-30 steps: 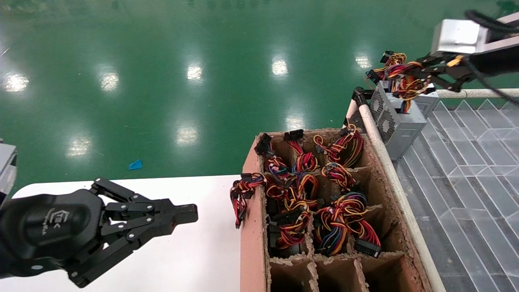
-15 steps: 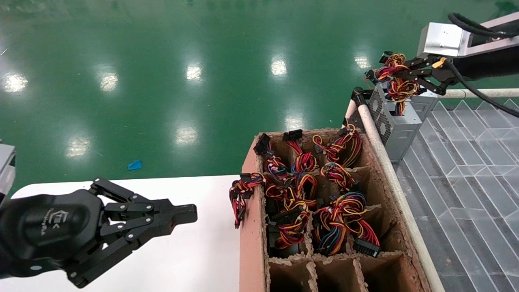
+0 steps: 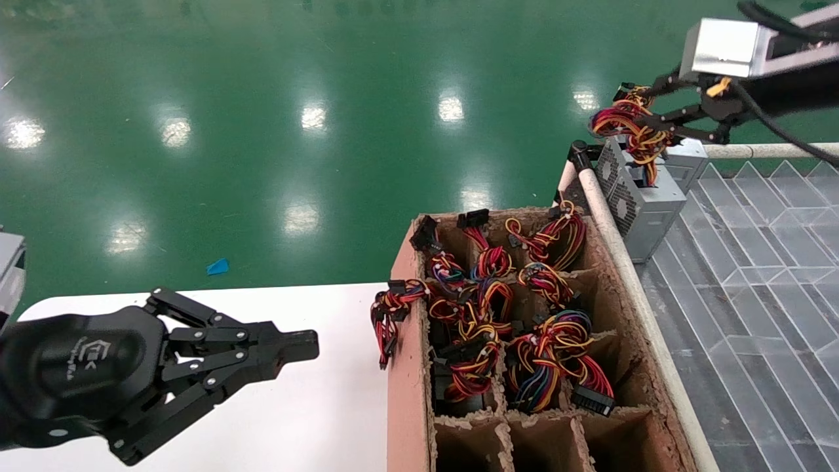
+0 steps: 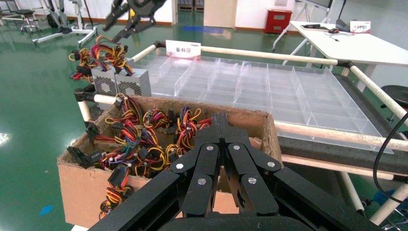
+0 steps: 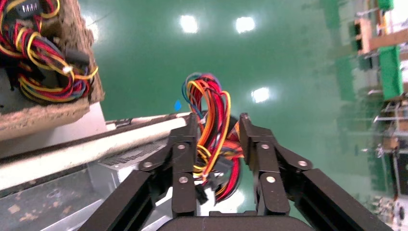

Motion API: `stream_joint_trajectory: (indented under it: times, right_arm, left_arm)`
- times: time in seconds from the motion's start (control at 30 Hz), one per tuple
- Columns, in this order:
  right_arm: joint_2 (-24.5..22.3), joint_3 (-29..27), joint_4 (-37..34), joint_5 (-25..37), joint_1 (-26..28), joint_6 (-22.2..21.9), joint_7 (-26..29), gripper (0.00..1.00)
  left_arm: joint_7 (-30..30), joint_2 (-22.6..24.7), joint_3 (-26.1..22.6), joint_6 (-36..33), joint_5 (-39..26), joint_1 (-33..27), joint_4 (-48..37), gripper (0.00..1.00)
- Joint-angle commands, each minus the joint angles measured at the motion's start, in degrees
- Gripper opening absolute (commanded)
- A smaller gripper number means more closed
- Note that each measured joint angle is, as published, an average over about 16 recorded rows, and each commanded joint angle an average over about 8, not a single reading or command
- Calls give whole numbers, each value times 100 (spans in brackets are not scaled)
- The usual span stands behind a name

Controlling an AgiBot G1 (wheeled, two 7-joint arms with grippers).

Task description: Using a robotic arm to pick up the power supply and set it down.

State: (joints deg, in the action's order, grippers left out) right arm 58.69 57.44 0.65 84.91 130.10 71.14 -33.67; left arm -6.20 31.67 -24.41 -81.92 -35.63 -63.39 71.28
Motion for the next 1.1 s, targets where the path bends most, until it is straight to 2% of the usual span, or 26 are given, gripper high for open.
stream_joint_trajectory:
  times: [0.03,0.23,0.37,0.73,0.83,0.87,0.9,1.1]
  right_arm:
    - [-2,-17,19,-25,41,50,-6,100]
    - [-161,-67,142,-92,254,274,-262,100]
    - [-259,-174,351,-205,135,339,-241,100]
    - [-618,-885,1594,-941,-1123,544,602,100]
    - [-726,-1086,1945,-1148,-1476,601,839,100]
    - [-763,-1155,2065,-1219,-1597,620,920,100]
    - [-798,-1221,2181,-1288,-1714,638,998,100]
    - [-1018,-1629,2895,-1709,-2431,752,1479,100]
  left_arm:
    - [0,0,0,0,0,0,0,0]
    - [0,0,0,0,0,0,0,0]
    - [0,0,0,0,0,0,0,0]
    - [0,0,0,0,0,0,0,0]
    - [0,0,0,0,0,0,0,3]
    - [0,0,0,0,0,0,0,6]
    - [0,0,0,0,0,0,0,16]
    - [0,0,0,0,0,0,0,88]
